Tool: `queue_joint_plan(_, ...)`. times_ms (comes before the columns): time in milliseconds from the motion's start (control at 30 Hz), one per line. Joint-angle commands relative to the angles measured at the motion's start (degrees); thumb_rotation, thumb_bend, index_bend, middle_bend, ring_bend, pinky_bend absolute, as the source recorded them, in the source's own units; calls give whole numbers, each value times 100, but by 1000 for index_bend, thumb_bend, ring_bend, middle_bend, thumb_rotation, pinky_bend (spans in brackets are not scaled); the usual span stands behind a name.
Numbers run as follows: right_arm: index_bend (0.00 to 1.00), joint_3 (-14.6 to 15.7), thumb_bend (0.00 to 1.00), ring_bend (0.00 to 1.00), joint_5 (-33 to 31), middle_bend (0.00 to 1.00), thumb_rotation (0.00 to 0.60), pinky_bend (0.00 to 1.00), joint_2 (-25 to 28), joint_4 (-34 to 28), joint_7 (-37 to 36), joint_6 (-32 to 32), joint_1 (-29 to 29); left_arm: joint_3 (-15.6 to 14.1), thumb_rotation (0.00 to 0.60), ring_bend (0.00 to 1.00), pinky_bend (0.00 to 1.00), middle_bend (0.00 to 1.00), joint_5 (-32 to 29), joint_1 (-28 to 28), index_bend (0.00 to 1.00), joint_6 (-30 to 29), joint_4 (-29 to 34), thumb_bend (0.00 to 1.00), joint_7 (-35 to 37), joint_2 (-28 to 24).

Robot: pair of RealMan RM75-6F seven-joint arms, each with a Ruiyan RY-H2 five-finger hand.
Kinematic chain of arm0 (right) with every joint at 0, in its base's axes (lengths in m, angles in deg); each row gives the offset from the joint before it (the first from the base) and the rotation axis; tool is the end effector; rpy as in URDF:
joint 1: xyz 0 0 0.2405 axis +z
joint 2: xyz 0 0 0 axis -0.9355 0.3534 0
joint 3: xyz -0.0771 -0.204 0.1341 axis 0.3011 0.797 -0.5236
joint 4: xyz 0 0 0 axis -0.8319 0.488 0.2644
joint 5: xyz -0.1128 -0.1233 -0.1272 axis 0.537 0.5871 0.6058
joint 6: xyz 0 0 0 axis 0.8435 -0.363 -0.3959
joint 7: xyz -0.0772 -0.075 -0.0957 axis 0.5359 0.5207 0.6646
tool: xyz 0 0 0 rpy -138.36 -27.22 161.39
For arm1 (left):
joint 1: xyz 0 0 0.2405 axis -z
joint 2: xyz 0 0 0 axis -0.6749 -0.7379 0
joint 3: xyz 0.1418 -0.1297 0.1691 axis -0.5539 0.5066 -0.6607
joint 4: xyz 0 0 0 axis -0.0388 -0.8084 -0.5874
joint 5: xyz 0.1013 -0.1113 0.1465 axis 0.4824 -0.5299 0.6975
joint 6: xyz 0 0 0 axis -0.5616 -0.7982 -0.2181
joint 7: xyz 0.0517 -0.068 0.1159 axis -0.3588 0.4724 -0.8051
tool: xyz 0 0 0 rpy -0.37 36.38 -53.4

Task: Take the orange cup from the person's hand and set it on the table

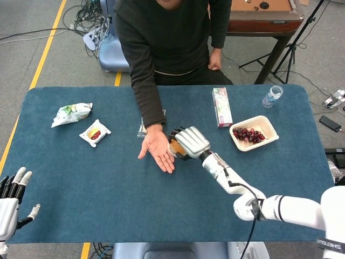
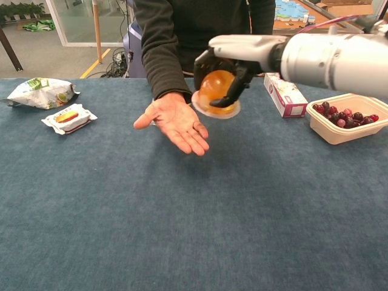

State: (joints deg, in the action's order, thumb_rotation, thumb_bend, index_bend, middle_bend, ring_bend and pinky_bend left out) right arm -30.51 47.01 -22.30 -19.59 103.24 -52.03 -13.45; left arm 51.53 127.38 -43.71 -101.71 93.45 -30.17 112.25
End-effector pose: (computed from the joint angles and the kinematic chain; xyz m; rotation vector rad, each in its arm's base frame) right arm -0.0679 -0.3731 0.0102 2.0489 -0.8803 0.9827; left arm -0.2962 0.1376 0.1590 -1.3603 -0.8564 -0.8660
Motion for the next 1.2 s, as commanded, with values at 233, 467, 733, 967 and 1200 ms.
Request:
queue_joint_plan(233, 681, 560, 639, 370, 133, 442, 600, 705, 337, 162, -312, 14, -546, -14, 600, 0, 0, 0, 34, 25, 24, 45, 5, 300, -54, 49)
queue_joint_plan(467, 681, 724, 621, 370, 286, 419, 600, 674, 40, 860, -709, 244, -706, -15, 600, 0, 0, 0, 37, 15, 24, 33, 30, 300, -82, 44)
queue_joint_plan(733, 406, 835, 602, 230, 386, 292, 600, 469, -178, 1285, -833, 441, -793, -24, 600, 0, 0, 0, 29, 15, 24, 55, 5, 300, -67, 61)
queue_joint_plan(967, 127, 818, 602, 18, 542, 76, 600, 257, 24, 1017, -788, 322, -871, -21, 600, 0, 0, 0, 33, 7, 24, 39, 2, 299, -52, 55)
queue_joint_plan(1200, 115, 797, 599, 2, 855, 63, 600, 242, 856, 17, -717, -492, -1308, -2, 600, 0, 0, 0, 16, 6, 24, 27, -19, 299, -16, 45)
